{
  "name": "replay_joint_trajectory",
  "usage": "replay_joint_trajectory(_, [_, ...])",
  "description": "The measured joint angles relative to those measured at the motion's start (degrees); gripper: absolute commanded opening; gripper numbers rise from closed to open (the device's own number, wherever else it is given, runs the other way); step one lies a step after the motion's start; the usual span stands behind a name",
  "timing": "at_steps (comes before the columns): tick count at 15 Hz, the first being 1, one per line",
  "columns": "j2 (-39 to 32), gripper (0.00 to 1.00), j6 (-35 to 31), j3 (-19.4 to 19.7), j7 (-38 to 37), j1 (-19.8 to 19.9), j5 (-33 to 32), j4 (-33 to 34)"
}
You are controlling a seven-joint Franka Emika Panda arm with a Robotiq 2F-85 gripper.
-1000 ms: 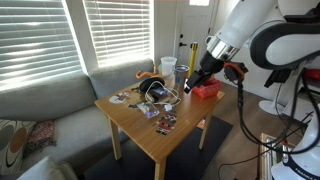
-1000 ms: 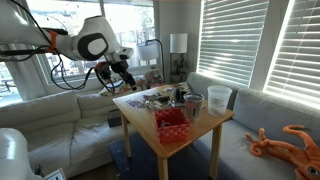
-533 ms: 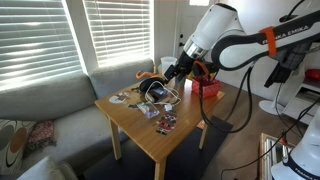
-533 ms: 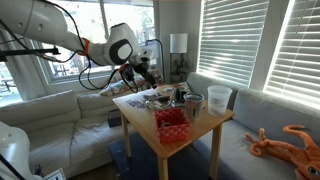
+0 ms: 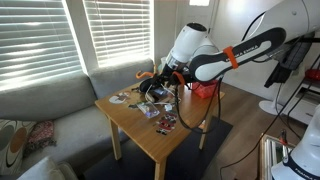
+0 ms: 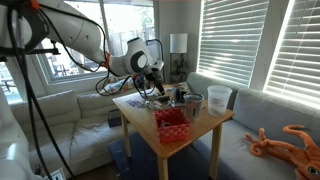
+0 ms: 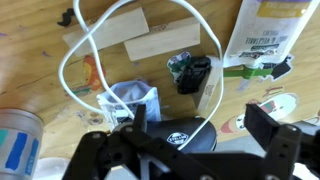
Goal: Pick up the topmost wooden block from the table and place it standing vertically upwards on the table
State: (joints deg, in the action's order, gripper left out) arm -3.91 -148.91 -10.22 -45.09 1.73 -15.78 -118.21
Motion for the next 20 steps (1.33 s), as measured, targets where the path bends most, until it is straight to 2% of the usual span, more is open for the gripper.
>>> replay_joint_trajectory(2, [-2.6, 0.99, 0.0, 1.4, -0.1, -2.2, 0.0, 1.8])
replay_joint_trajectory(6, [-6.5, 0.72, 0.6, 3.7, -0.1, -5.9, 0.2, 5.5])
replay_joint_trajectory(8, [-8.0, 0.74, 1.2, 4.9, -0.1, -7.2, 0.2, 7.2])
replay_joint_trajectory(15, [-10.5, 0.55, 1.8, 7.6, -0.2, -8.9, 0.5, 10.2])
replay_joint_trajectory(16, [-10.8, 0.48, 2.1, 7.8, -0.2, -9.1, 0.5, 10.5])
replay_joint_trajectory(17, [-11.0, 0.38, 2.5, 8.1, -0.2, -9.3, 0.5, 10.7])
replay_joint_trajectory(18, [-11.2, 0.38, 2.8, 8.2, -0.3, -9.5, 0.5, 10.8])
replay_joint_trajectory(20, [-11.7, 0.26, 3.3, 8.4, -0.3, -9.8, 0.5, 11.1])
